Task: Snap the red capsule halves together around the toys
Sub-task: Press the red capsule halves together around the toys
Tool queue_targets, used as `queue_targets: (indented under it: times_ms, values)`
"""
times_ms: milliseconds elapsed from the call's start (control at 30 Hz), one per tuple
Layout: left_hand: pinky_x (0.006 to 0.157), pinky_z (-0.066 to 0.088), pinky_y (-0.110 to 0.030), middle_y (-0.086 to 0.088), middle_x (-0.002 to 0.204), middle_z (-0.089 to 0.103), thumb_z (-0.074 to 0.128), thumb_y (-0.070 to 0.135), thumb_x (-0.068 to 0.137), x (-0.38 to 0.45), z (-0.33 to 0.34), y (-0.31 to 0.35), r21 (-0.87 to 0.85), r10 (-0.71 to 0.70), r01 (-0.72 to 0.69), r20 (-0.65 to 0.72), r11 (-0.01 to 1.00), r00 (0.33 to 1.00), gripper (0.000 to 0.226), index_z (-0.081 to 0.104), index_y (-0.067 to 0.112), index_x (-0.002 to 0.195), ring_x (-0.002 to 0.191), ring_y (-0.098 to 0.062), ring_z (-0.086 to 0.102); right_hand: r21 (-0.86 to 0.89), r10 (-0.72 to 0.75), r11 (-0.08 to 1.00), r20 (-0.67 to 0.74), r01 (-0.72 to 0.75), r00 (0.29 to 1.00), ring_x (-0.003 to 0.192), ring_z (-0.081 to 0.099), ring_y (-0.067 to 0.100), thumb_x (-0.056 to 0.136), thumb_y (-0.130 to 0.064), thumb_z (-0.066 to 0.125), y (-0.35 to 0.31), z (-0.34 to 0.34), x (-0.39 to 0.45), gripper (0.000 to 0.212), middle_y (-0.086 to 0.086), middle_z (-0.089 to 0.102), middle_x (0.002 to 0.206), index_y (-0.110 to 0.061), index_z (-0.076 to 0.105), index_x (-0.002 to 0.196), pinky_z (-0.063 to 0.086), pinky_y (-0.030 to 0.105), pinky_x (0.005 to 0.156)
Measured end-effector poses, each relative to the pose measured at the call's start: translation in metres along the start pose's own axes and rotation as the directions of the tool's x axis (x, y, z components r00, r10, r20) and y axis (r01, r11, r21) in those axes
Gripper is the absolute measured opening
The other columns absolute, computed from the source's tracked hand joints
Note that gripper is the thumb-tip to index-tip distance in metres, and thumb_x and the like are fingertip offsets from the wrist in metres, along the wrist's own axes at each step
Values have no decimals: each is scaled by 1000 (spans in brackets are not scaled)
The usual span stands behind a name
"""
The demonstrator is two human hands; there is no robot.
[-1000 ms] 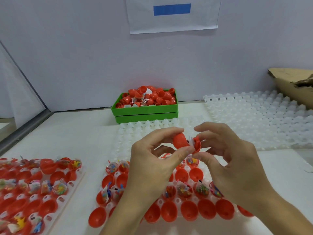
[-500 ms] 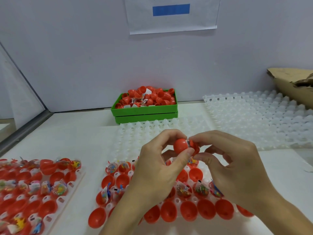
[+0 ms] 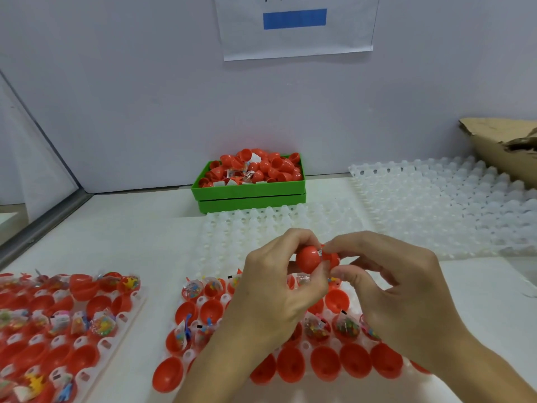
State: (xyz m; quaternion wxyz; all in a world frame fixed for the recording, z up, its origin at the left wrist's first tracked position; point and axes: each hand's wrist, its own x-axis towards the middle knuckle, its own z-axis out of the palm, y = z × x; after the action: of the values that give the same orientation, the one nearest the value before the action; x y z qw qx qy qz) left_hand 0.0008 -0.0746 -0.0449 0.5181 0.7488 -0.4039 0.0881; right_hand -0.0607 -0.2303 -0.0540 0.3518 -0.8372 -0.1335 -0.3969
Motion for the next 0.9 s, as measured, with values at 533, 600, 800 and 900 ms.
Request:
queue_targets:
  times_ms: [533,600,800,900]
  values:
    - [83,57,-19,15,105,68,66,13,91,-2,2,1,-196,-49,57,49,979,998,25,64,22,114,106,-9,67,10,-5,1000,-29,6,1000,83,67,5,78,13,72,3,-3,1,36,-6,71,95,-17,76,98,55,20,67]
    - [80,58,-19,13,106,68,64,11,90,-2,4,1,-224,-71,76,30,972,997,27,66,24,114,106,-11,67,10,9,1000,-27,-9,1000,81,67,5,78,13,73,3,-3,1,37,-6,71,94,-18,76,98,55,19,67]
    - [78,58,-19,11,95,73,62,11,88,-2,6,5,-223,-91,90,5,971,996,28,70,35,100,95,-9,71,57,41,998,-31,-39,999,82,68,3,80,-1,69,1,-2,2,29,-20,69,92,-20,73,100,55,21,67]
    - [73,57,-16,12,89,72,63,11,84,-3,9,3,-159,-100,90,-57,983,993,24,68,29,99,86,-7,72,99,67,993,-15,-65,998,85,69,5,79,-1,67,0,1,1,32,-20,67,93,-22,68,103,56,23,67]
